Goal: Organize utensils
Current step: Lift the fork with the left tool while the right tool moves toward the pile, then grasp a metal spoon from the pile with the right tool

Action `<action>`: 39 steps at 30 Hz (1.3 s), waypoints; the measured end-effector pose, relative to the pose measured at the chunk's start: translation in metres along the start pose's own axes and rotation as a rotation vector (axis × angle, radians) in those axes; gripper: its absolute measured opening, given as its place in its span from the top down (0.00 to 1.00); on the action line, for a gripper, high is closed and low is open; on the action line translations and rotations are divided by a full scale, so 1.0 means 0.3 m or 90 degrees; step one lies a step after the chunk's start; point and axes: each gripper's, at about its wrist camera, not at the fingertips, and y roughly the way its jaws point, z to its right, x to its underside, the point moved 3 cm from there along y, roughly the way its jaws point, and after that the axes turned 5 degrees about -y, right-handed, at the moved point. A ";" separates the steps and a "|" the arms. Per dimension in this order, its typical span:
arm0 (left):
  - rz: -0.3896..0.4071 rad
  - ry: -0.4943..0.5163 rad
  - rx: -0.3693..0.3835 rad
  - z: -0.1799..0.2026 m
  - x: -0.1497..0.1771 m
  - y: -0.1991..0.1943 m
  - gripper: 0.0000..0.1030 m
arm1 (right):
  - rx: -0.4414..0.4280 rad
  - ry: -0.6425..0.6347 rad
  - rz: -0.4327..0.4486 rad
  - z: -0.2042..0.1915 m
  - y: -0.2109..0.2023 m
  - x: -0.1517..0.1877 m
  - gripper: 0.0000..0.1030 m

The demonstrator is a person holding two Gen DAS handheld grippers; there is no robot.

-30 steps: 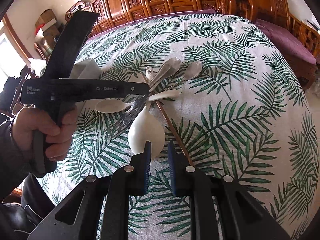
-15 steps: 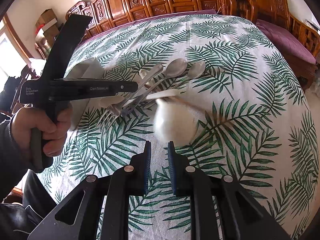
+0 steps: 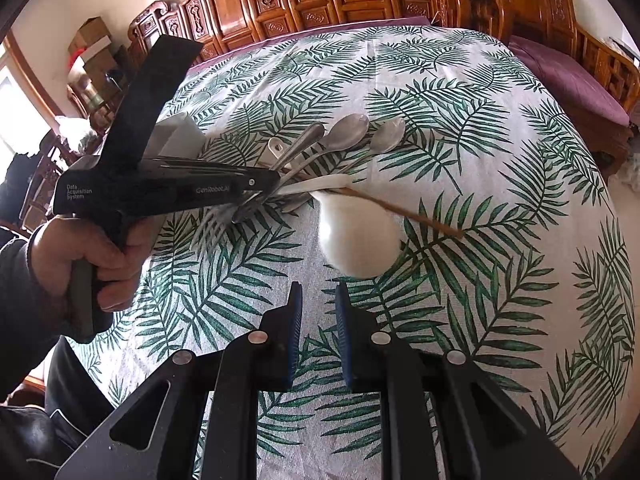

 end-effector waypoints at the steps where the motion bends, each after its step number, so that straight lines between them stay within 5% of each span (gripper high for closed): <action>1: 0.002 -0.002 0.001 -0.005 0.001 -0.007 0.98 | 0.000 0.001 0.000 0.002 0.002 -0.003 0.82; 23: 0.109 0.004 0.047 -0.085 0.098 -0.384 0.98 | 0.013 -0.001 0.016 -0.076 0.125 -0.218 0.82; 26: 0.118 0.003 0.046 -0.108 0.111 -0.411 0.98 | 0.019 0.006 0.015 -0.073 0.167 -0.265 0.65; 39: 0.142 -0.013 0.055 -0.174 0.160 -0.492 0.98 | 0.044 0.071 -0.034 -0.005 0.331 -0.357 0.64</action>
